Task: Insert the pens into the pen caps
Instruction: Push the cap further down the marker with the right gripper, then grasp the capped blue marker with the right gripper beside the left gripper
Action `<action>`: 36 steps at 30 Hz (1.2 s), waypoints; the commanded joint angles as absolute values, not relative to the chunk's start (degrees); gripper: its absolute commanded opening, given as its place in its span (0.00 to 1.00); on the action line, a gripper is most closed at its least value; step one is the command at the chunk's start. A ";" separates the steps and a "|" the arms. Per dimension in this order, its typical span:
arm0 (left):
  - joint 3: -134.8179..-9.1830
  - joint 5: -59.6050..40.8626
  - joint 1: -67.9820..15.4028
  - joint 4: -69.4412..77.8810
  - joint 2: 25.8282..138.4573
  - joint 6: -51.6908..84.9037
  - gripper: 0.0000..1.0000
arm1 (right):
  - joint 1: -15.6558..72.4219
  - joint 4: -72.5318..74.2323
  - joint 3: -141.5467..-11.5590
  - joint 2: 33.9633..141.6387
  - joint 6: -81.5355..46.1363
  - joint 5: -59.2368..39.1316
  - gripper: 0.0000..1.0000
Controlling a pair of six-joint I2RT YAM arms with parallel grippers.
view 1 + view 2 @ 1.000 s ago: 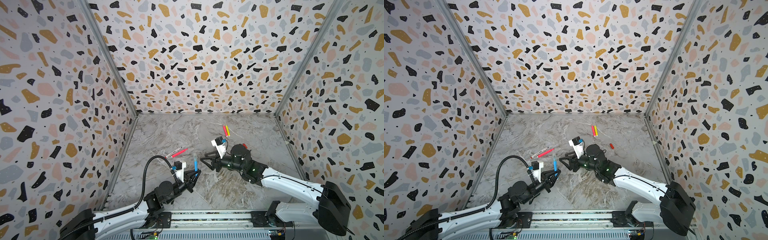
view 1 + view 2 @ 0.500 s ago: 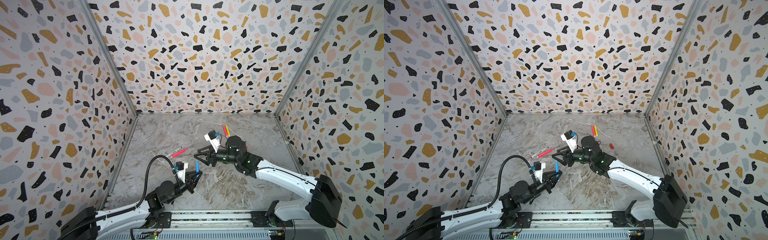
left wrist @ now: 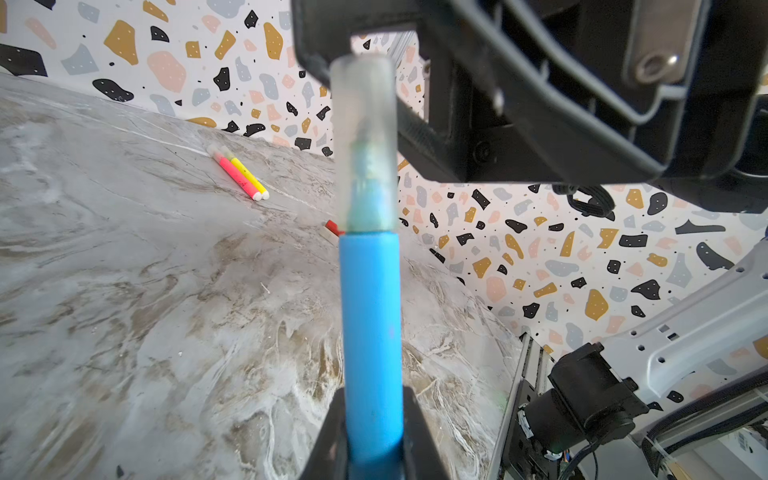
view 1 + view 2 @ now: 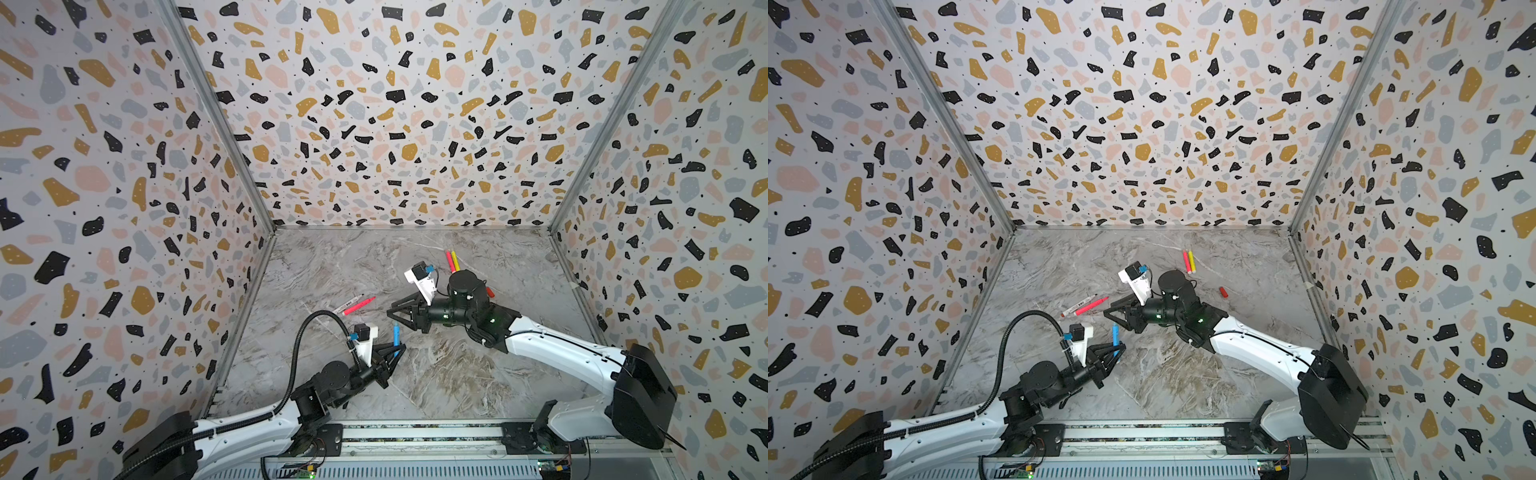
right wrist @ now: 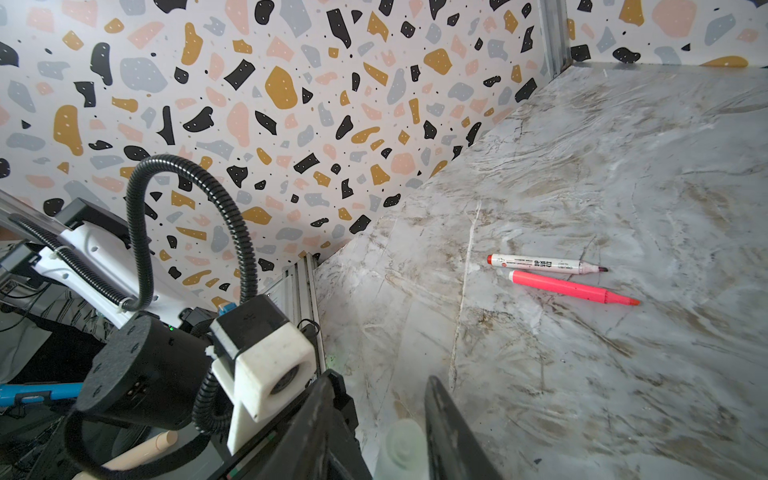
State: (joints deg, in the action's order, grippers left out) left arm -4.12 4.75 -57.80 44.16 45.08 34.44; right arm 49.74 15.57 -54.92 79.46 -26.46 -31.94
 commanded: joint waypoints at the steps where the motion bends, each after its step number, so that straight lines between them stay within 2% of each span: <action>1: -5.80 4.04 -57.48 47.49 44.82 33.13 0.00 | 50.01 14.61 -56.83 79.63 -25.83 -32.57 0.37; 7: -5.72 4.35 -57.48 47.21 44.26 33.26 0.00 | 50.03 14.42 -56.30 79.37 -25.58 -32.28 0.27; 11: -5.45 4.81 -57.49 46.96 43.36 33.35 0.00 | 50.23 14.59 -55.43 79.18 -25.58 -32.26 0.15; 14: -5.62 5.39 -57.48 46.79 42.28 33.49 0.00 | 50.77 14.85 -54.05 79.33 -25.23 -32.10 0.09; 20: -8.99 7.68 -57.33 44.39 36.69 32.25 0.00 | 54.39 17.26 -45.38 79.10 -25.94 -28.62 0.04; 23: -10.74 8.26 -56.97 44.00 35.90 31.90 0.00 | 58.31 17.89 -41.25 79.24 -26.73 -23.32 0.01; 29: -12.48 8.10 -54.08 44.79 33.57 32.50 0.00 | 65.87 26.76 -30.36 80.50 -36.14 -13.98 0.00; 32: -12.74 4.36 -49.92 45.96 32.23 35.02 0.00 | 69.14 27.12 -29.00 82.19 -38.63 -9.80 0.00; 36: -12.81 -2.07 -44.68 49.46 31.94 39.13 0.00 | 69.93 29.46 -27.86 83.47 -39.49 -11.62 0.00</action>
